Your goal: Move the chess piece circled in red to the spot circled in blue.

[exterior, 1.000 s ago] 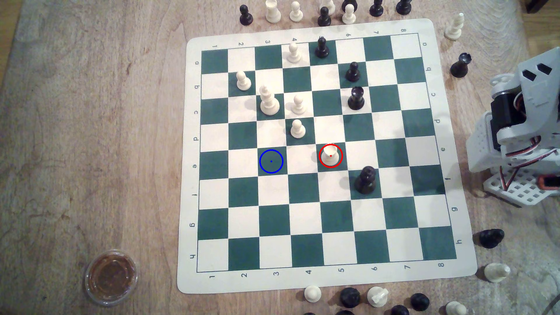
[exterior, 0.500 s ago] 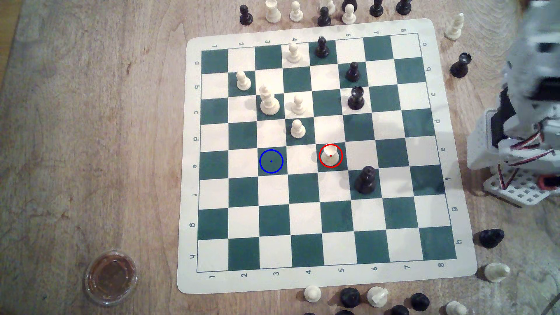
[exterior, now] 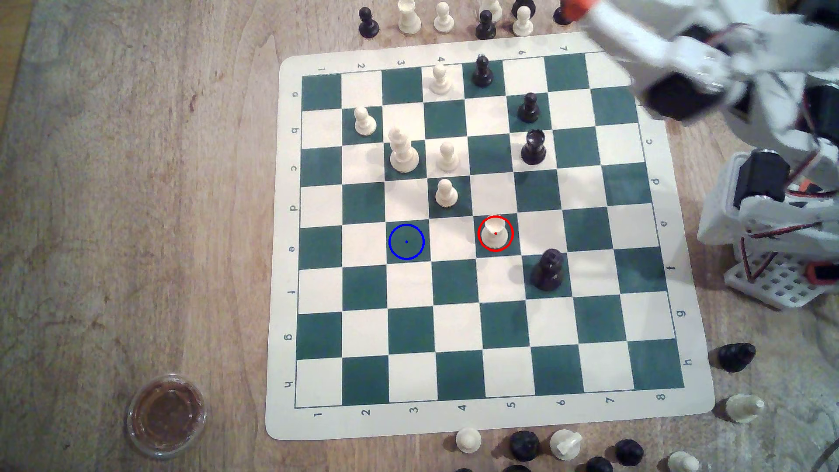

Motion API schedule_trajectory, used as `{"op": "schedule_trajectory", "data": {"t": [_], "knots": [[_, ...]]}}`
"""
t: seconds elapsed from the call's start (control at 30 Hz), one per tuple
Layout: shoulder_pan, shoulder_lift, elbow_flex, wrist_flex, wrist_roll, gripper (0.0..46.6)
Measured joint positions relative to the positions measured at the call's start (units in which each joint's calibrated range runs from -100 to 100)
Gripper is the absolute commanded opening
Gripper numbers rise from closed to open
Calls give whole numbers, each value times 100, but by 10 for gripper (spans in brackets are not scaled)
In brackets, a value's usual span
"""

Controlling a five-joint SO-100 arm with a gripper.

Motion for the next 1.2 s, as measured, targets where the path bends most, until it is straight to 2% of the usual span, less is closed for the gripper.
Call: {"op": "schedule_trajectory", "data": {"t": [0.1,0.27,0.33,0.53,0.57,0.6,0.73,0.8,0.87,1.03,1.1,1.2], "knots": [[170,603,-795,1490,-29,2],[22,1734,-1907,3649,-347,15],[-236,2396,-2558,4510,-576,23],[-737,3712,-3299,5371,-967,102],[-819,3896,-3398,5466,-1031,136],[-892,4080,-3498,5562,-1094,200],[-1091,4717,-3787,5888,-1314,250],[-1106,5103,-3967,5952,-1387,249],[-1099,5337,-4031,5912,-1387,204],[-1077,5865,-4040,5880,-1372,230],[-1136,6024,-4013,5793,-1343,220],[-1114,6125,-3705,5482,-1353,230]]}}
